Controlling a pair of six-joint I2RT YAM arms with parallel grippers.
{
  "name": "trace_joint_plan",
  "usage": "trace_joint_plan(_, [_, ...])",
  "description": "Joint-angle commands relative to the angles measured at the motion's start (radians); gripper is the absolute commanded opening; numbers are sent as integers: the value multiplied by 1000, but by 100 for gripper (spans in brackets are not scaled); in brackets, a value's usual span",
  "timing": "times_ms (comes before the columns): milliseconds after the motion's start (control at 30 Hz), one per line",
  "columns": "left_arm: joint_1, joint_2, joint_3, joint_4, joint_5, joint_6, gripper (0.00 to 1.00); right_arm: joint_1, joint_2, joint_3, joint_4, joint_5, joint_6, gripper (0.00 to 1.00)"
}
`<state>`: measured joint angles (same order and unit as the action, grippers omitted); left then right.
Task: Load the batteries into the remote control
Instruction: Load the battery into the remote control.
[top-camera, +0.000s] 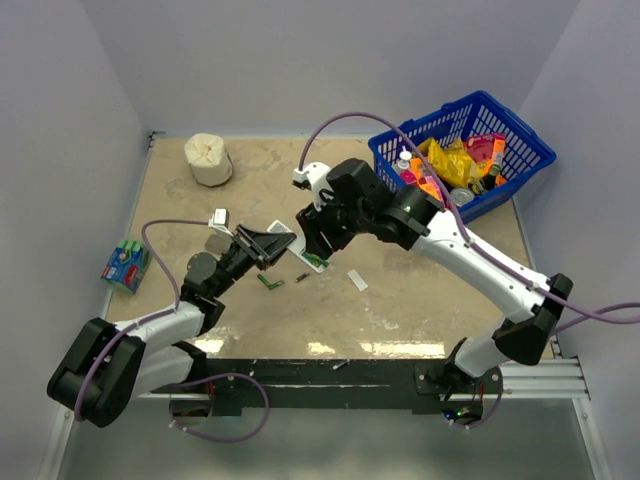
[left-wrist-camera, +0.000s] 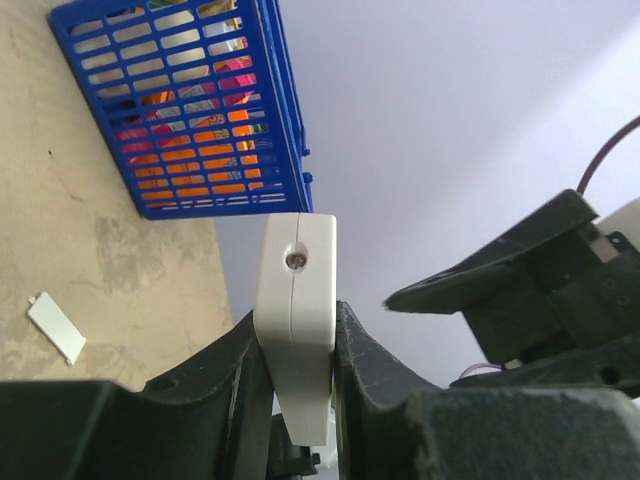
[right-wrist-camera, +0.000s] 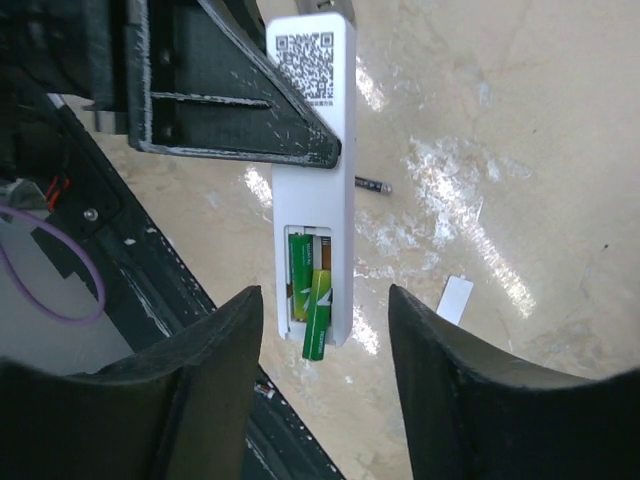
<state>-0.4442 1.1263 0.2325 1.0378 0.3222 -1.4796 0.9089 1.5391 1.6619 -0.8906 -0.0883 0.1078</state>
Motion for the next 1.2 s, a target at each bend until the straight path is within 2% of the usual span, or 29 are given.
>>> trace_joint_plan(0, [7,15,-30,174,-3,-145,0,-10,-95,42,62,-10,-59,59])
trace_joint_plan(167, [9,12,-36,202,-8,-171,0,-132,-204,-97,105,-244,-137,64])
trace_joint_plan(333, [12,6,-25,188,-3,-162,0,-171,-270,-208,145,-353,-186,72])
trace_joint_plan(533, [12,9,-2,176,6,-150,0,-173,-258,-269,197,-425,-177,72])
trace_joint_plan(1167, [12,-19,19,173,20,-142,0,-183,-201,-343,295,-396,-172,67])
